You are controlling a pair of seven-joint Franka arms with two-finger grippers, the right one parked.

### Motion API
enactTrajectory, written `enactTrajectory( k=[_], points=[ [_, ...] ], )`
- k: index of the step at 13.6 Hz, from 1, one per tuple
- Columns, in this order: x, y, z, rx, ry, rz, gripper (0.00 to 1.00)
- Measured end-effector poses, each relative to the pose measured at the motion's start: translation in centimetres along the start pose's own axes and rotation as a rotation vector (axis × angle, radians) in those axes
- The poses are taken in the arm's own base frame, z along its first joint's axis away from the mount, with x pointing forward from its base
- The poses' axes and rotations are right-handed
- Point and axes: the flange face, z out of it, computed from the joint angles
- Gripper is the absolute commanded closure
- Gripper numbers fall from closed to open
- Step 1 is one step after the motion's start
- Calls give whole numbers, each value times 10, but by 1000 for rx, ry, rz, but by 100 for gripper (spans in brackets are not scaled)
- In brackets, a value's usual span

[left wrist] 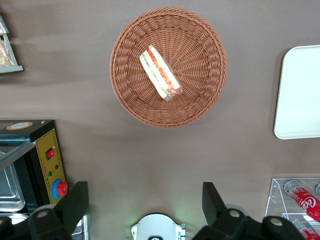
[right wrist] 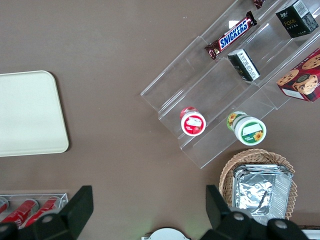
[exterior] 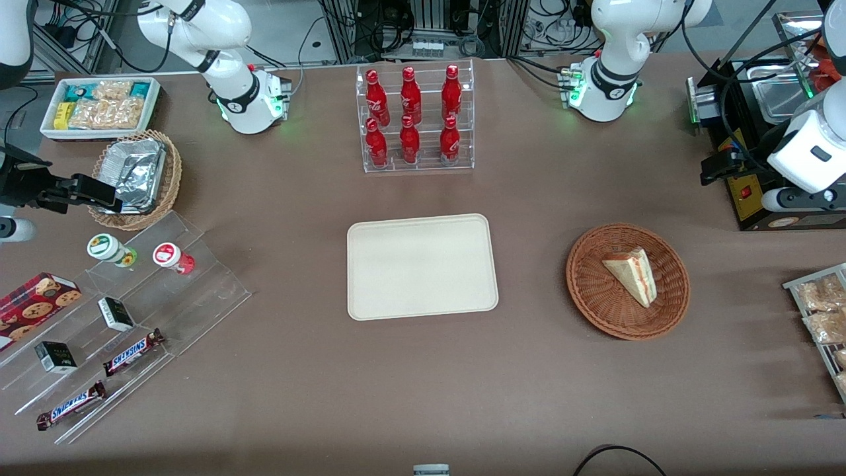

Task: Place sandwich from basket to tray
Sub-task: 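Move the left gripper over the wicker basket toward the wrapped sandwich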

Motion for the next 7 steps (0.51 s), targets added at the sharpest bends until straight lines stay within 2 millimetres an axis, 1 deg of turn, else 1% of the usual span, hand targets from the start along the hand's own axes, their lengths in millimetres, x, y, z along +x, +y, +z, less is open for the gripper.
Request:
enactTrajectory(
  k=[4, 7],
  points=[
    [2, -1, 4, 0, -7, -2, 0],
    [12, 0, 23, 0, -7, -1, 0]
  ],
)
